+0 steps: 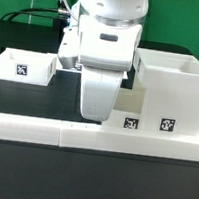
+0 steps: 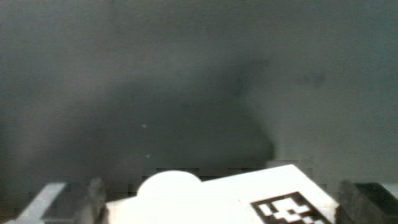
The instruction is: Assemble drawer
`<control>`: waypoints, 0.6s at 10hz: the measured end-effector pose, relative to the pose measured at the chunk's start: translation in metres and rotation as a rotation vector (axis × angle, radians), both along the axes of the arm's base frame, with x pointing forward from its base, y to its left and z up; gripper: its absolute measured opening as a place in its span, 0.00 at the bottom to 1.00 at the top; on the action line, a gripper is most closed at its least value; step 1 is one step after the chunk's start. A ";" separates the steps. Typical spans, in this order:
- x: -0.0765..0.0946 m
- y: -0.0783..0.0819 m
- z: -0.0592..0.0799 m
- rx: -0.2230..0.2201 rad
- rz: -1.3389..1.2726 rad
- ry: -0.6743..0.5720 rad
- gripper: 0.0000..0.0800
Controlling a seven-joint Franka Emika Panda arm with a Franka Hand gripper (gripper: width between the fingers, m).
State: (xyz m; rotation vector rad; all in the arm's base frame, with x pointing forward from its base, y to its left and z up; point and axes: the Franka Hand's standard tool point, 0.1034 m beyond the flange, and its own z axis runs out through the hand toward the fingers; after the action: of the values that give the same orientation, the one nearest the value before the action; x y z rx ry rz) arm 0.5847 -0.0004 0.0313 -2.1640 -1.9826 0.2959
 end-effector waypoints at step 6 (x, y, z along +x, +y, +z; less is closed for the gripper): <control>-0.005 -0.021 0.002 0.023 0.068 0.005 0.81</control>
Offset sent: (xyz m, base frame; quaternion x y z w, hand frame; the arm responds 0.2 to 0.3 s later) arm -0.0297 -0.0551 -0.0002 -0.0149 0.0460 -0.1255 0.9909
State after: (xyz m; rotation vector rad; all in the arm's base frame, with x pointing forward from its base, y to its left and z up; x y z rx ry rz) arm 0.5797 -0.0211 0.0330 -2.0827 -2.0503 0.2862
